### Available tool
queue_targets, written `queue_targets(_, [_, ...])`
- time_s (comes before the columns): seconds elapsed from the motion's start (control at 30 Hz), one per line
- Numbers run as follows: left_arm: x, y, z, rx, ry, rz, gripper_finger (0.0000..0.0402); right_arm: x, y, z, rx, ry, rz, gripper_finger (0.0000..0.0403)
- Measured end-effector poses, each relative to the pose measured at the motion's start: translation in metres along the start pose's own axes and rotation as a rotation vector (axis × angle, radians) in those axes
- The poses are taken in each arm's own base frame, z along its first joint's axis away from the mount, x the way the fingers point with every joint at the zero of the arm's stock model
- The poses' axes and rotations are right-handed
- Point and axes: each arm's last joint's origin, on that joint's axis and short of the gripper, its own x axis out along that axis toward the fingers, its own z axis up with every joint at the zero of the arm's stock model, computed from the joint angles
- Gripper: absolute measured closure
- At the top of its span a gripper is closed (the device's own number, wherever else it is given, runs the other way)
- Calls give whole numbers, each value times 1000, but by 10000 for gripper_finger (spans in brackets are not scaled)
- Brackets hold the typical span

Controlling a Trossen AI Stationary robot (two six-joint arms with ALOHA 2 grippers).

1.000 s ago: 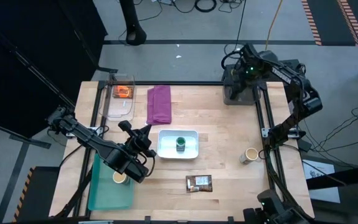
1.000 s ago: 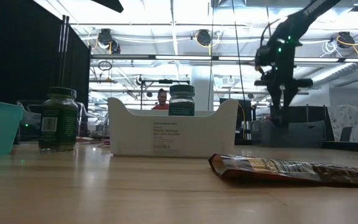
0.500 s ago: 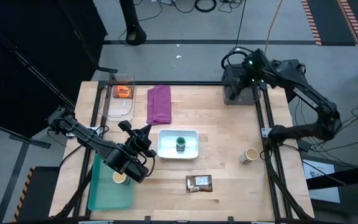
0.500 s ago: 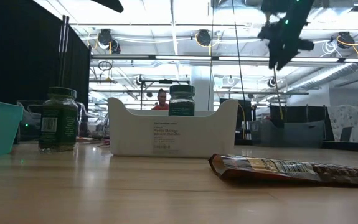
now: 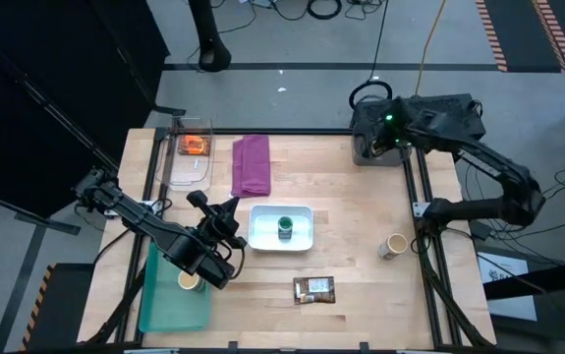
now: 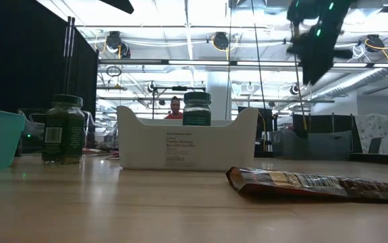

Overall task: Sort spices by type
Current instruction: Adjust left black seasoning can in the black bin

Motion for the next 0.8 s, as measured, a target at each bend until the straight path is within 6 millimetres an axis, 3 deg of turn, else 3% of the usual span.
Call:
queue_targets(0.2, [2,0,1,15,3,4,397,75,11,-9,-43,74,-44,388])
queue_targets(0.4, [6,1,1,11,13,17,397,128,13,-13,-73,217,-77,395])
queue_targets(0.57, [7,2,1,12,17,18,397,148,16,-13,-94,247,-92,400])
queue_targets(0.8, [7,1,1,12,18,16,397,150,18,-7,-74,178,-80,402])
